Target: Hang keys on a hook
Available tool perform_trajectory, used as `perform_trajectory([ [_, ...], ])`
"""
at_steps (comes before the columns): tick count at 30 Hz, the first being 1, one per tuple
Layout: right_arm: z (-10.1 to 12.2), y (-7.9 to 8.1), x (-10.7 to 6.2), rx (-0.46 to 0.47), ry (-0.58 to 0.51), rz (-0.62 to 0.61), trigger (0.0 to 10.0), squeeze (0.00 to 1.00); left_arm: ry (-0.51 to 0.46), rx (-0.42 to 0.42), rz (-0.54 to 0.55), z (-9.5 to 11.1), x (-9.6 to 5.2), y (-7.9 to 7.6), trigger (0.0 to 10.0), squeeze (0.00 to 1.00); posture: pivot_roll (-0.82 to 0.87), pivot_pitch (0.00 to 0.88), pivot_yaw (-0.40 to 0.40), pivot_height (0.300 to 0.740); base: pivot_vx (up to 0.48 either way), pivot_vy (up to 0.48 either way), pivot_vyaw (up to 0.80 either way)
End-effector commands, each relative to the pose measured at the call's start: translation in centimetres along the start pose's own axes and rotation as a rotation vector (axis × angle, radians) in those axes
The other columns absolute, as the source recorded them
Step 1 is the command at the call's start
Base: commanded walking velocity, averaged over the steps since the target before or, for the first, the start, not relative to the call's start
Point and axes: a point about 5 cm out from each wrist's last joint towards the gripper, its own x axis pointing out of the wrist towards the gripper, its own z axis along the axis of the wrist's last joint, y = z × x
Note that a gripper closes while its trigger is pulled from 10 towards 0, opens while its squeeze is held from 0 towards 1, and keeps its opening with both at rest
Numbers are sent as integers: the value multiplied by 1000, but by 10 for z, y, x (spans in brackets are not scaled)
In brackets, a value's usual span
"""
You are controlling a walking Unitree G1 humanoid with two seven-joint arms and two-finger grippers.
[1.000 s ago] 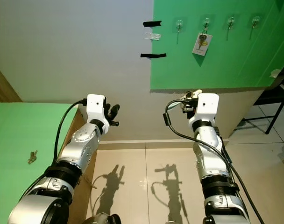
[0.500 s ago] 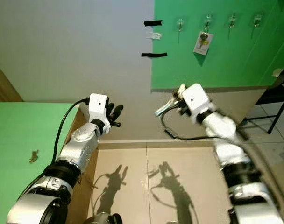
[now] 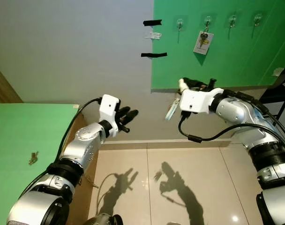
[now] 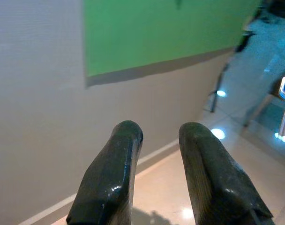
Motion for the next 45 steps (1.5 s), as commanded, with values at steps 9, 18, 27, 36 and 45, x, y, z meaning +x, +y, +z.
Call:
perform_trajectory([
  [9, 9, -19, 4, -191, -90, 12, 0, 0, 4, 6, -114, 3, -1, -6, 10000, 0, -194, 0, 94, 740, 0, 0, 0],
  [18, 13, -23, 8, -255, -146, 48, 0, 0, -8, 26, -357, 18, -6, -9, 10000, 0, -192, 0, 89, 740, 0, 0, 0],
  [27, 24, -14, 18, -187, -231, 81, 0, 0, -36, 137, -535, 50, -11, 2, 10000, 0, -181, 0, 52, 740, 0, 0, 0],
  [36, 38, 0, 31, -125, -305, 100, 0, 0, -54, 211, -647, 75, -14, 5, 10000, 0, -160, 0, 15, 740, 0, 0, 0],
  [45, 40, 14, 31, -84, -332, 105, 0, 0, -30, 227, -676, 75, -19, 9, 10000, 0, -153, 0, -12, 740, 0, 0, 0],
])
